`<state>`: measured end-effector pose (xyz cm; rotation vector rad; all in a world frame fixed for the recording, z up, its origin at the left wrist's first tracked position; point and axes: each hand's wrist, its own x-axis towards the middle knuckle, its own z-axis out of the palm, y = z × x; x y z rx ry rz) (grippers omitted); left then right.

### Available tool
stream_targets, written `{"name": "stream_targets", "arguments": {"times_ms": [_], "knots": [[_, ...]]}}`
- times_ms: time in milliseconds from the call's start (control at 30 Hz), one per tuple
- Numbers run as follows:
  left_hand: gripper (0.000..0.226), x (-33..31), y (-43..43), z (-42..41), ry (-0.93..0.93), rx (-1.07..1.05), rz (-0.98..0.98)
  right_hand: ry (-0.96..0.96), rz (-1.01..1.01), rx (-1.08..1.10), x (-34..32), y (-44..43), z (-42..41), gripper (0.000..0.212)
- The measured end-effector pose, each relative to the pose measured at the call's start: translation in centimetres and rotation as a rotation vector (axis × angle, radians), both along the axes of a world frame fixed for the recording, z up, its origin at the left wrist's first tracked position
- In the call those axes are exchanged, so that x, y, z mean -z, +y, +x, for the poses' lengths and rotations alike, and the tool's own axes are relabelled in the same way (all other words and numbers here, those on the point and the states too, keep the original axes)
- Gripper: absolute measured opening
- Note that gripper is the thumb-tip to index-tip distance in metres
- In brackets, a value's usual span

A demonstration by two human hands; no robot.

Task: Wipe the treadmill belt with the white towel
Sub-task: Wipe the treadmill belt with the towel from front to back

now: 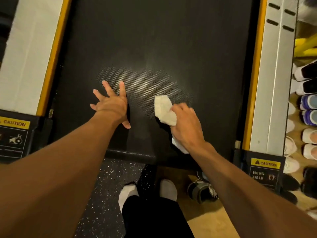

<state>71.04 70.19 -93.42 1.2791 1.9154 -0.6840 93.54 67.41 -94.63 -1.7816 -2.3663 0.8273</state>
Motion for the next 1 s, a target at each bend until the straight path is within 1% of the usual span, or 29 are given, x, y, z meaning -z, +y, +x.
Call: {"name": "stream_targets", "arguments": {"times_ms": [67,133,200,267,367,500,533,600,667,733,833,933,1000], "knots": [[0.154,-0.1,0.3,0.1,-0.010,-0.002,-0.003,0.094,0.011,0.106,-0.5,-0.1,1.0,0.035],[0.155,-0.2,0.5,0.2,-0.015,-0.012,-0.009,0.113,0.097,0.198,-0.7,2.2,0.6,0.043],[0.155,-0.3,0.4,0.2,-0.012,-0.017,-0.015,0.115,0.118,0.221,-0.4,5.5,-1.0,0.052],[0.154,-0.3,0.3,0.2,-0.018,-0.016,-0.011,0.057,0.055,0.164,-0.2,7.1,-2.6,0.055],[0.154,-0.3,0.2,0.1,-0.029,-0.009,0.016,-0.106,0.007,-0.037,-0.4,4.8,-2.4,0.055],[0.154,-0.4,0.1,0.1,-0.033,-0.015,0.014,-0.143,-0.058,-0.298,-1.4,-0.7,1.0,0.055],[0.154,-0.4,0.1,0.1,-0.031,-0.015,0.012,-0.128,-0.057,-0.307,-1.8,-1.0,2.0,0.055],[0.154,-0.3,0.2,0.1,-0.029,-0.016,0.013,-0.104,0.008,-0.177,-1.4,1.1,3.5,0.054],[0.154,-0.3,0.2,0.1,-0.024,-0.009,0.012,-0.173,0.080,-0.013,-0.6,5.0,4.3,0.049],[0.154,-0.4,0.2,0.0,-0.016,-0.001,0.016,-0.218,0.062,0.061,0.0,7.5,4.2,0.045],[0.153,-0.6,-0.1,0.1,-0.013,0.010,0.025,-0.227,0.032,0.021,-0.1,4.9,3.5,0.051],[0.150,-1.3,-0.3,0.5,-0.003,-0.004,0.045,-0.201,-0.017,-0.160,-0.6,-1.2,4.0,0.061],[0.146,-1.6,-0.5,1.0,-0.001,0.019,0.069,-0.136,-0.061,-0.253,-0.8,-3.8,5.2,0.063]]}}
